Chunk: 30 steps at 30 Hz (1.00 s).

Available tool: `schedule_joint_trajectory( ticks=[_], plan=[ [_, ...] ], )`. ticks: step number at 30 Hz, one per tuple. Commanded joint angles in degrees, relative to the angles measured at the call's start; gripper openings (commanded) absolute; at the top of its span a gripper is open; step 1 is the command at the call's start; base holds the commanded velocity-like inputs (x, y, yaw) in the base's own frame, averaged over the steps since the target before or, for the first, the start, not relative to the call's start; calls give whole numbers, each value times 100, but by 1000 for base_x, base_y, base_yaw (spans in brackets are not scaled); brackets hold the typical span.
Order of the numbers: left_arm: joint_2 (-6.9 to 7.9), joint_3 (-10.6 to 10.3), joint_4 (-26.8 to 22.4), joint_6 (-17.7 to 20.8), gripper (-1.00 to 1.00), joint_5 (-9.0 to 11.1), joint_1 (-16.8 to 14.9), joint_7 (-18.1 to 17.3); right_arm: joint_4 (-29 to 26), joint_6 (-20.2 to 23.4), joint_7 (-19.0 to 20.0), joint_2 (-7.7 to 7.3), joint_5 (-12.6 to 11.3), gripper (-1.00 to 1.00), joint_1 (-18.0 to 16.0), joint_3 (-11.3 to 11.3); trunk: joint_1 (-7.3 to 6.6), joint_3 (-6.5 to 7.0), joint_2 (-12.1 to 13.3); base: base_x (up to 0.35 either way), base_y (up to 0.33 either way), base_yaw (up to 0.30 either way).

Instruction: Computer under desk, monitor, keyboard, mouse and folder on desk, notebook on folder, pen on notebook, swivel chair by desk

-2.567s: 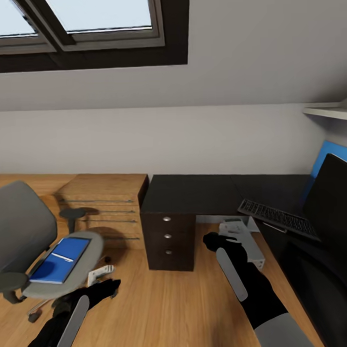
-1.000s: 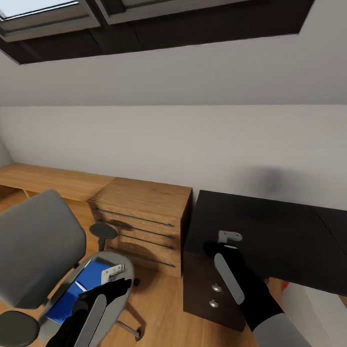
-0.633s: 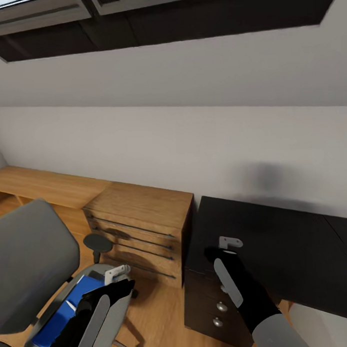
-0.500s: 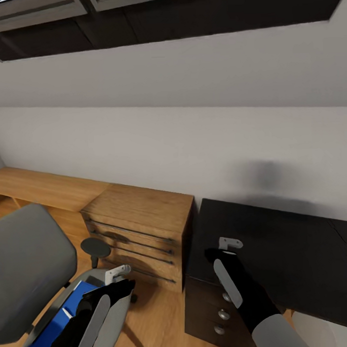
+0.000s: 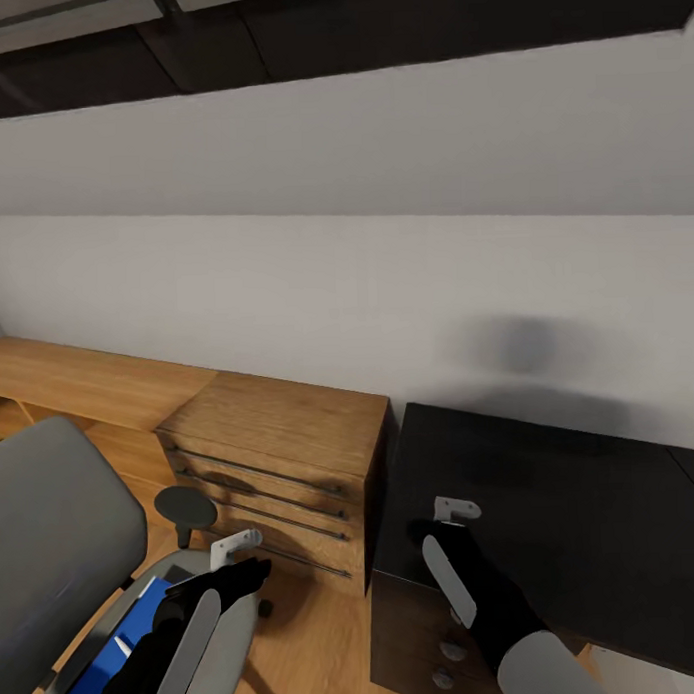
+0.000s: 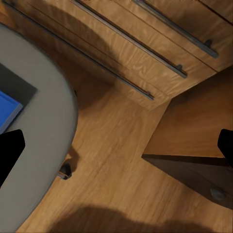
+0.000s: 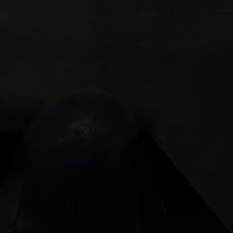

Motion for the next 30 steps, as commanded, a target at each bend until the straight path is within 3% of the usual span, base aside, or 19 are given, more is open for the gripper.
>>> schedule_joint_trajectory(
  ticks=[1,8,13,19,30],
  plan=[
    [4,-12,-8,12,100,59,-4,53,126,-43,-11,9,-67,-100,-14,18,0,-7,-5,2,0,0],
    [4,-12,-30,12,100,66,-4,50,1010,-806,313,30,87,-100,-197,47,0,-7,-5,0,0,0],
    [4,-12,-28,12,100,66,-4,50,1784,-1219,868,31,313,-100,-520,46,0,-7,-5,0,0,0],
    [4,-12,-27,12,100,66,-4,50,2040,-1600,1125,31,489,-100,-634,45,0,-7,-5,0,0,0],
    [3,-12,-36,9,100,66,-4,51,2270,-2020,1505,33,551,-100,-652,51,0,-7,-5,18,17,0]
  ],
)
